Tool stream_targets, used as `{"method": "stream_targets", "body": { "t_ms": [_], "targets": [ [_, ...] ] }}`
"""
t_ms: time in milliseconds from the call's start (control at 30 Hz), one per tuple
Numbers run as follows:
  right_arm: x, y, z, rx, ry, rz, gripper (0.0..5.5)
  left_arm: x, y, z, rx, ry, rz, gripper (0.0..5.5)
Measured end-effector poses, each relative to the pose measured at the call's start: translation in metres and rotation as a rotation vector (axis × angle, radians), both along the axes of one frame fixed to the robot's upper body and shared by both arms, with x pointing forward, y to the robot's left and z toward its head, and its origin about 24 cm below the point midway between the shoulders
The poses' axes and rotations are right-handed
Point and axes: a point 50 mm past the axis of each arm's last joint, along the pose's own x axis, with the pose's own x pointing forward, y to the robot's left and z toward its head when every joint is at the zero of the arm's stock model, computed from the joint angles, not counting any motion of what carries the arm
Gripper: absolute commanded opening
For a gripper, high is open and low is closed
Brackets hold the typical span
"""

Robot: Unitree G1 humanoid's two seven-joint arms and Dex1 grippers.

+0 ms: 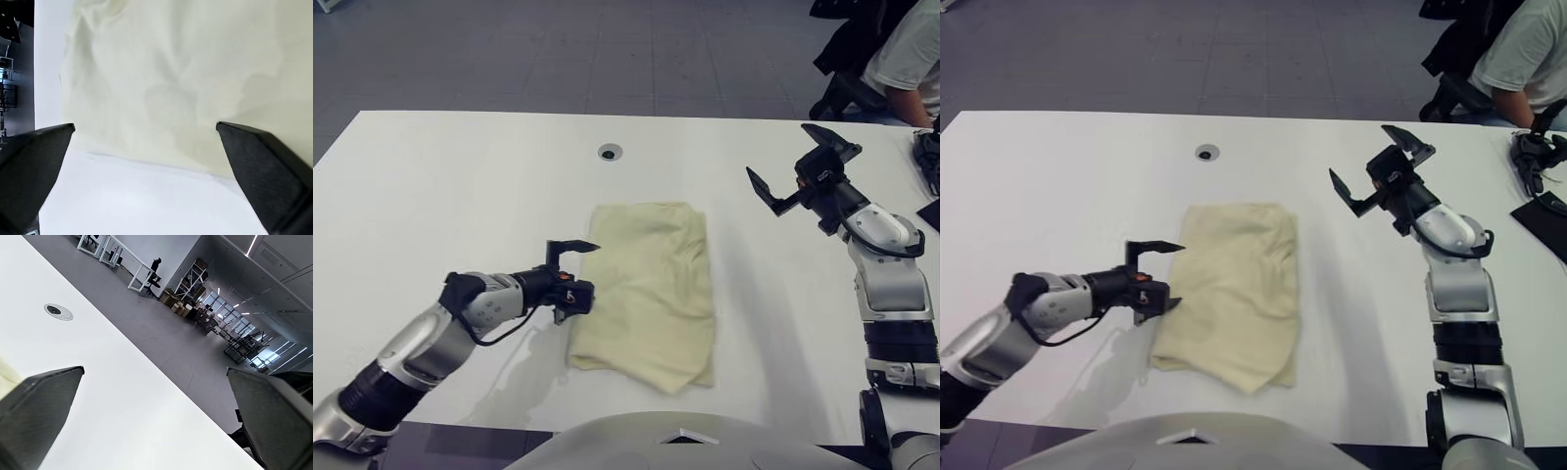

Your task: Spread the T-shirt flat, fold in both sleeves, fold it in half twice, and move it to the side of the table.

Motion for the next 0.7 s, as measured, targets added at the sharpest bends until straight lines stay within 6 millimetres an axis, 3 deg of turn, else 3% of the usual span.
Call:
{"method": "stream_targets", "body": {
  "t_ms": [167, 267, 333, 467, 700],
  "targets": [
    [-0.012, -0.004, -0.008, 0.003, 0.029, -0.033, 5.40, 0.009, 0.022, 0.016, 0.053, -0.040, 0.015, 5.38],
    [-0.013, 0.000, -0.005, 0.017, 0.030, 0.011, 5.40, 0.009, 0.022, 0.020, 0.031, -0.028, 0.013, 5.38],
    [-0.021, 0.011, -0.002, 0.036, 0.011, 0.143, 5.40, 0.008, 0.012, 0.026, -0.077, -0.033, 0.000, 5.38],
    [-0.047, 0.017, -0.005, -0.145, -0.076, 0.387, 5.40, 0.006, 0.018, 0.046, -0.140, -0.152, -0.031, 5.38],
    [-0.093, -0.002, -0.033, -0.529, -0.135, 0.662, 5.40, -0.021, 0.051, 0.038, -0.062, -0.202, -0.178, 5.38]
  ]
}}
